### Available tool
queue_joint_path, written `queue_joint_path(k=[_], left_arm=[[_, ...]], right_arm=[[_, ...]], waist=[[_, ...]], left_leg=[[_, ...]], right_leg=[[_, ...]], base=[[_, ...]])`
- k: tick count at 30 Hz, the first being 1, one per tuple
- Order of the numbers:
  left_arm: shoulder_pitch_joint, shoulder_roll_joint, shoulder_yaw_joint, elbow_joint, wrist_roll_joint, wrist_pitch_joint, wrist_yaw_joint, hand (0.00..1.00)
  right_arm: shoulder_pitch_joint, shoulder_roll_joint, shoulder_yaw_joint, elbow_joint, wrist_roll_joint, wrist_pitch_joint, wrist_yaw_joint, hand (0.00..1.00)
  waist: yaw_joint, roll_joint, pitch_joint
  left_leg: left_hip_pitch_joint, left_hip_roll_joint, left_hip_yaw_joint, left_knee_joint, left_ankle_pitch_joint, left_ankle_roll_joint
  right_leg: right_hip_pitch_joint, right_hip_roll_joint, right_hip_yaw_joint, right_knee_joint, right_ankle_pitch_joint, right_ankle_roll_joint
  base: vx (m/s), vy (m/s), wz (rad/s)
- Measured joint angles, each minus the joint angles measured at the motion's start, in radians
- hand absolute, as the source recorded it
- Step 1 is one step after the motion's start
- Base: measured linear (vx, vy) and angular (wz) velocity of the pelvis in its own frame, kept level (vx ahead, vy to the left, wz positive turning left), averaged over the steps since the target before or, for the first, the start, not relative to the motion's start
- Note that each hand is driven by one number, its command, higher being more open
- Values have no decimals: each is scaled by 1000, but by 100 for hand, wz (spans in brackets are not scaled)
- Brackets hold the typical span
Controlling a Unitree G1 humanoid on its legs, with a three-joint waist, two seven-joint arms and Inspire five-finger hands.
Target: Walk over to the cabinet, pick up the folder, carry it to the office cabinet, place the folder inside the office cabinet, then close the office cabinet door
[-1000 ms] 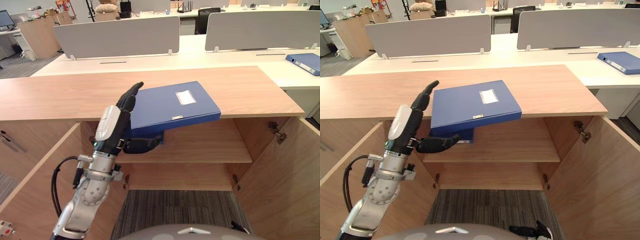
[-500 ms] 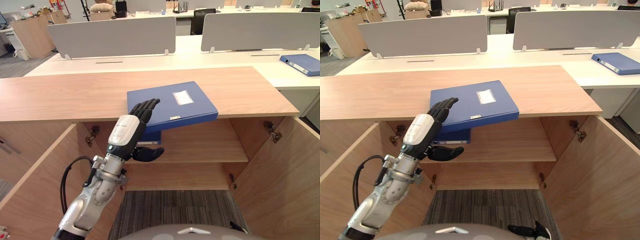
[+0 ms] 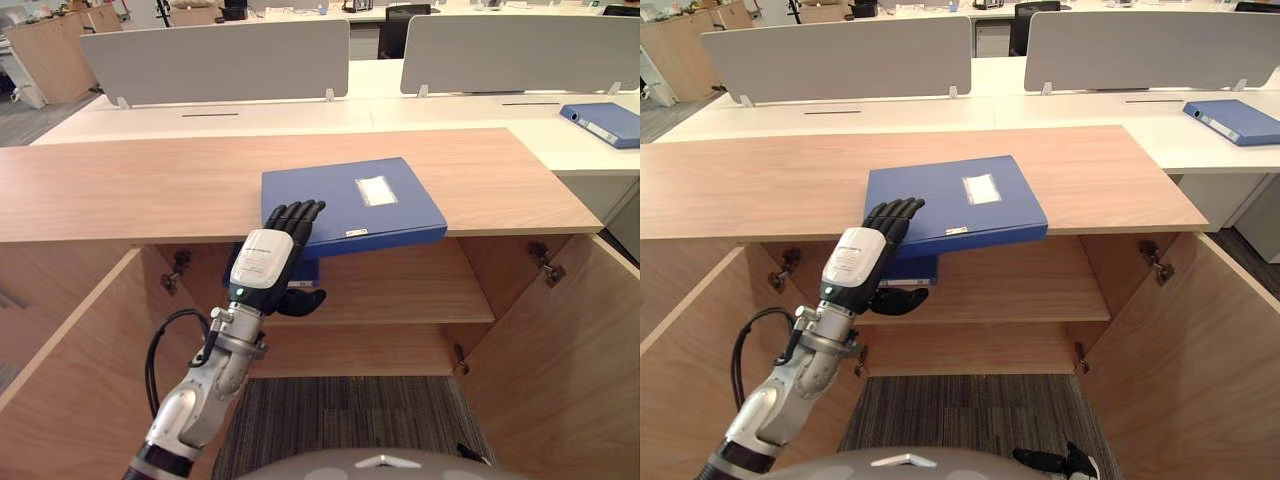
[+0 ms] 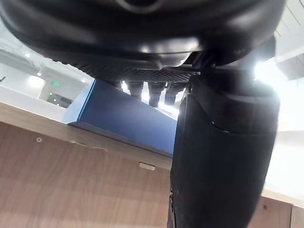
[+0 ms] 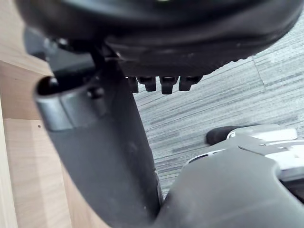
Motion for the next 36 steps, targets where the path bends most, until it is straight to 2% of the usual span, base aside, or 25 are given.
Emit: queue_joint_path(k=[5, 12, 18, 23, 28, 32, 36], left_arm=[[-47, -22, 4, 18, 20, 19, 42, 0], [-121, -35, 25, 17, 51, 9, 84, 0], [-111, -72, 55, -1, 47, 9, 84, 0], [-59, -134, 88, -116, -47, 8, 83, 0], [-4, -217, 81, -246, -246, -27, 82, 0], [28, -249, 33, -319, -415, -51, 67, 0], [49, -272, -22, -371, -601, -64, 62, 0]], right_arm=[[0, 0, 0, 0, 1, 1, 1, 100], [-6, -1, 0, -3, 20, 1, 1, 100], [-5, 3, 2, -42, 43, 1, -2, 100], [22, 36, 25, -282, 81, -9, -17, 100], [56, 90, 43, -576, 130, -56, -26, 100], [100, 134, 62, -802, 182, -93, -37, 100], [141, 162, 84, -989, 204, -120, -40, 100]], waist=[[-1, 0, 0], [-18, 5, -3], [-22, 5, -3], [-21, 3, -1], [-22, -4, 4], [-20, -15, 20], [-22, -7, 23]], left_leg=[[0, 0, 1, 0, -1, 0], [1, 0, 3, 0, -4, -1], [0, 4, 6, 0, -7, -3], [-14, 11, 32, 5, -7, -3], [-20, 11, 54, 6, -12, 4], [-24, 8, 62, 5, -21, 12], [-39, 7, 80, 6, -20, 9]], right_leg=[[0, 0, 0, -3, 0, 0], [4, 1, 3, -9, 1, 1], [4, 4, 9, -17, 4, 0], [-22, 9, 42, -19, 19, -1], [-42, 9, 67, -16, 31, 1], [-59, 7, 82, -10, 33, 5], [-82, 6, 98, -6, 36, 10]], base=[[0, 0, 0], [0, 0, 0], [-1, 1, -2], [-13, 16, -19], [-38, 23, -13], [-57, 23, -9], [-16, 16, -12]])
